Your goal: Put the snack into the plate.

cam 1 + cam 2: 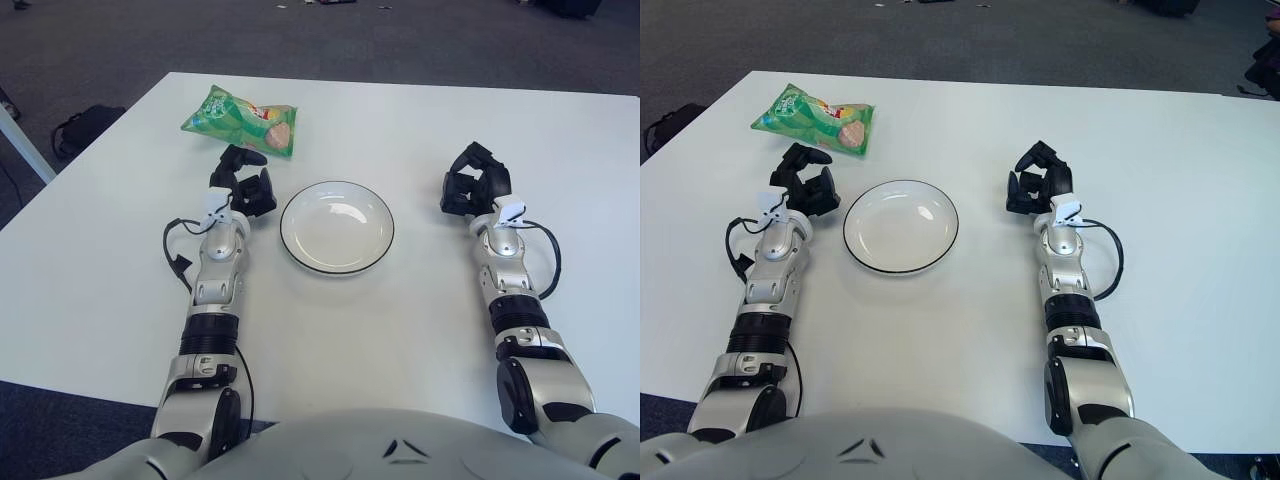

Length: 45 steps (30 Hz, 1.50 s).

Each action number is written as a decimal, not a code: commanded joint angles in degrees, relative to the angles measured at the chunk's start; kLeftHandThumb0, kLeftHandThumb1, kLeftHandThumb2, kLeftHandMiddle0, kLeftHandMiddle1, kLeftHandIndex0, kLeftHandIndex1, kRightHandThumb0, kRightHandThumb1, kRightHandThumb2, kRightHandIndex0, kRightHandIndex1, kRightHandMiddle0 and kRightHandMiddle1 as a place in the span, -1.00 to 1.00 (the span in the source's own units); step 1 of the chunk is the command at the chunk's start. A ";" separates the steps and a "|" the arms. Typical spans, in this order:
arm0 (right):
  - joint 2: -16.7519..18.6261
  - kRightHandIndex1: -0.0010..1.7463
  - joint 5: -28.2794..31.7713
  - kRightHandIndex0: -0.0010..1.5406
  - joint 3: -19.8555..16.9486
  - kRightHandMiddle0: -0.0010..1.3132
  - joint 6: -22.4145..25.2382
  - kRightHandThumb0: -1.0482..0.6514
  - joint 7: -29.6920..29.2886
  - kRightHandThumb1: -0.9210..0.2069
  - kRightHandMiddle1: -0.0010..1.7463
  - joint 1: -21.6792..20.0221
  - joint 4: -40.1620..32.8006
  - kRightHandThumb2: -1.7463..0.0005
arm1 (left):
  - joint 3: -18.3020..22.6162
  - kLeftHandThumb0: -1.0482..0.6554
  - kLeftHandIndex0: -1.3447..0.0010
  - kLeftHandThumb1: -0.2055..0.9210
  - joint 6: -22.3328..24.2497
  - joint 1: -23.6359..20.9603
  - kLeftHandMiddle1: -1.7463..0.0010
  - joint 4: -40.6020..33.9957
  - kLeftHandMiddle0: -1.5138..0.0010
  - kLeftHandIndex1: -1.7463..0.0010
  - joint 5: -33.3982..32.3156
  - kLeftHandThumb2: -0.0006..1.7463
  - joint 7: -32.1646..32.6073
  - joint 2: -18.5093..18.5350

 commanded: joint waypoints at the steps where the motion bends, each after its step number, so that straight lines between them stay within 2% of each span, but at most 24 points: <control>1: 1.48 1.00 -0.28 0.66 0.20 0.02 0.95 -0.36 -0.05 0.19 1.00 5.68 2.09 -0.60 | 0.11 -0.31 0.15 0.02 -0.05 1.04 -1.00 0.78 -0.63 -1.00 0.06 0.43 0.37 -0.03; 10: 1.43 1.00 -0.36 0.67 0.56 0.00 1.71 -0.36 0.27 0.17 1.00 5.88 1.53 -0.58 | 0.59 -0.31 0.16 0.04 0.13 0.94 -1.00 0.74 -0.61 -1.00 -0.84 0.42 -0.09 0.05; 18: 1.24 1.00 -0.64 0.67 0.87 -0.01 3.23 -0.35 0.23 0.14 1.00 6.11 0.70 -0.56 | 0.01 -0.30 0.18 0.07 -3.95 -0.26 -1.00 3.09 -0.59 -1.00 0.41 0.39 -0.68 1.42; 24: 1.17 1.00 -0.92 0.67 1.12 -0.03 4.59 -0.34 0.17 0.12 1.00 6.40 -0.16 -0.54 | -0.68 -0.28 0.24 0.16 -8.12 -3.49 -1.00 6.70 -0.59 -1.00 3.14 0.31 -0.60 4.06; 34: 1.10 1.00 -0.73 0.67 1.37 -0.05 5.98 -0.34 0.73 0.10 1.00 6.90 -1.32 -0.53 | -1.93 -0.27 0.30 0.26 -12.54 -9.29 -1.00 11.51 -0.56 -1.00 7.59 0.24 -1.05 10.18; 39: 0.85 1.00 -0.71 0.68 1.50 -0.05 5.99 -0.34 1.35 0.09 1.00 6.95 -1.17 -0.52 | -4.33 -0.26 0.32 0.29 -15.38 -13.37 -1.00 14.69 -0.56 -1.00 15.30 0.21 2.93 14.27; 43: 0.74 1.00 -0.80 0.68 1.54 -0.06 6.32 -0.33 1.41 0.08 1.00 6.94 -1.13 -0.51 | -6.49 -0.26 0.33 0.30 -14.25 -15.15 -1.00 13.99 -0.52 -1.00 21.36 0.20 5.78 16.33; 45: 0.78 1.00 -0.79 0.68 1.49 -0.06 6.64 -0.34 1.36 0.08 1.00 6.99 -1.29 -0.51 | -7.71 -0.26 0.33 0.30 -12.27 -15.66 -1.00 12.55 -0.49 -1.00 24.50 0.21 6.69 17.26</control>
